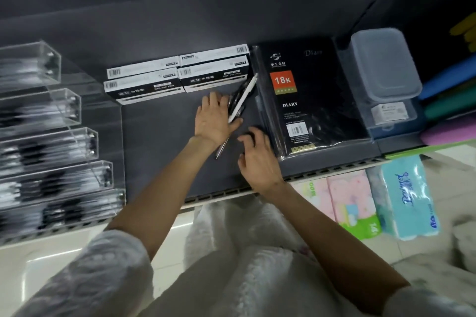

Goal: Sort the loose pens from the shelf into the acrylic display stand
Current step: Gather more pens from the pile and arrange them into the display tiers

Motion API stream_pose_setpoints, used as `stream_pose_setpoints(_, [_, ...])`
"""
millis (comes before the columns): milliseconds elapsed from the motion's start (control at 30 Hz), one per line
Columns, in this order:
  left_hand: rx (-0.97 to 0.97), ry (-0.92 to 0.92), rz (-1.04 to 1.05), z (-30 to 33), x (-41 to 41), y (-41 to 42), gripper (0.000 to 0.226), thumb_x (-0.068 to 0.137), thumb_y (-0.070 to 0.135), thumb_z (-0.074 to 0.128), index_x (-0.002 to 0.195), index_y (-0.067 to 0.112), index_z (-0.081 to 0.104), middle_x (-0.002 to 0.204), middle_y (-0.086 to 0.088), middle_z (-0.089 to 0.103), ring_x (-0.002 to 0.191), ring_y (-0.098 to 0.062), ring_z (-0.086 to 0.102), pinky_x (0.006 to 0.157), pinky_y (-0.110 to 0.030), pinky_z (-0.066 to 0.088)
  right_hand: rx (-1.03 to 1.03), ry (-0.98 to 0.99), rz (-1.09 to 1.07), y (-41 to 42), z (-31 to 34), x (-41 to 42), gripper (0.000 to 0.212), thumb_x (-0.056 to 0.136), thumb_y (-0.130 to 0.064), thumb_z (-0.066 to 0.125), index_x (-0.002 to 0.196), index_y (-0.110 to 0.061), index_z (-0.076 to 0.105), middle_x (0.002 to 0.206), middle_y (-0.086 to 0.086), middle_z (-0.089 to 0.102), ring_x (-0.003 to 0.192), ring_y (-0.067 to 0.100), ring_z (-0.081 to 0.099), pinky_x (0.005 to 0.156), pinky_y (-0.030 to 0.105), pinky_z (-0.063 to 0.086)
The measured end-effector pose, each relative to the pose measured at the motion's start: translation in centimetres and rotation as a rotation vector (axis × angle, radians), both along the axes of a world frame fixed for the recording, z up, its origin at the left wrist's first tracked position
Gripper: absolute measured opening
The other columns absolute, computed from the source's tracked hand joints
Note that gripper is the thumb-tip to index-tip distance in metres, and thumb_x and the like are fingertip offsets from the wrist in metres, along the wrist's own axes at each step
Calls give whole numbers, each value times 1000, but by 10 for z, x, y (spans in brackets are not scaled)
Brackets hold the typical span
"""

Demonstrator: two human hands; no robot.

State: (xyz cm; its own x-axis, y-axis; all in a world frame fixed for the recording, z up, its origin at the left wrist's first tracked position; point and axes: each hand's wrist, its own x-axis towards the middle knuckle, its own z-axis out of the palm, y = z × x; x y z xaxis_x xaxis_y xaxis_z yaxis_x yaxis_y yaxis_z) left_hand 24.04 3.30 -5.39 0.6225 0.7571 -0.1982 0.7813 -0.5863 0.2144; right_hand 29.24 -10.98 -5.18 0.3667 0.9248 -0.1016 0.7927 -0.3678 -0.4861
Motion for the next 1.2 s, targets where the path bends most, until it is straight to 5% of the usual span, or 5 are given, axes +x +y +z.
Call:
stream_pose_setpoints(400, [-55, -52, 23, 3, -15, -5, 52, 93, 38, 54, 130, 3, 41, 127, -19, 44, 119, -32, 40, 90, -40, 43, -236, -200, 29, 13, 4, -3, 67, 91, -25, 52, 147, -5, 21, 153, 28, 5, 143, 38, 4, 115, 46, 7])
stream_pose_setpoints(667, [-82, -30, 76, 5, -30, -5, 55, 88, 40, 59, 123, 1, 41, 123, -17, 46, 114, -31, 47, 84, -42, 46, -149, -87, -20, 16, 11, 0, 54, 87, -9, 54, 139, -10, 40, 152, 28, 12, 128, 42, 37, 109, 45, 31])
stream_pose_setpoints(867, [-84, -136, 151, -3, -55, -12, 54, 88, 42, 59, 127, 8, 44, 123, -13, 47, 116, -29, 45, 85, -42, 46, -210, -91, -40, 8, 6, -15, 56, 91, -20, 53, 142, -9, 34, 153, 30, 1, 142, 42, 3, 116, 44, 15])
stream_pose_setpoints(1033, [-72, -172, 159, -4, -58, -14, 51, 88, 41, 60, 125, 9, 46, 122, -13, 48, 114, -29, 45, 82, -42, 46, -90, -99, 63, 22, 17, -26, 50, 88, -13, 55, 137, -9, 42, 153, 25, 11, 135, 41, 24, 108, 43, 30])
stream_pose_setpoints(1200, [-63, -158, 175, -3, -56, -16, 51, 88, 41, 60, 125, 8, 45, 121, -13, 48, 113, -30, 46, 80, -43, 46, -252, -315, -12, 51, 19, 4, 71, 88, -12, 55, 147, -4, 16, 147, 26, 21, 126, 38, 33, 101, 41, 35])
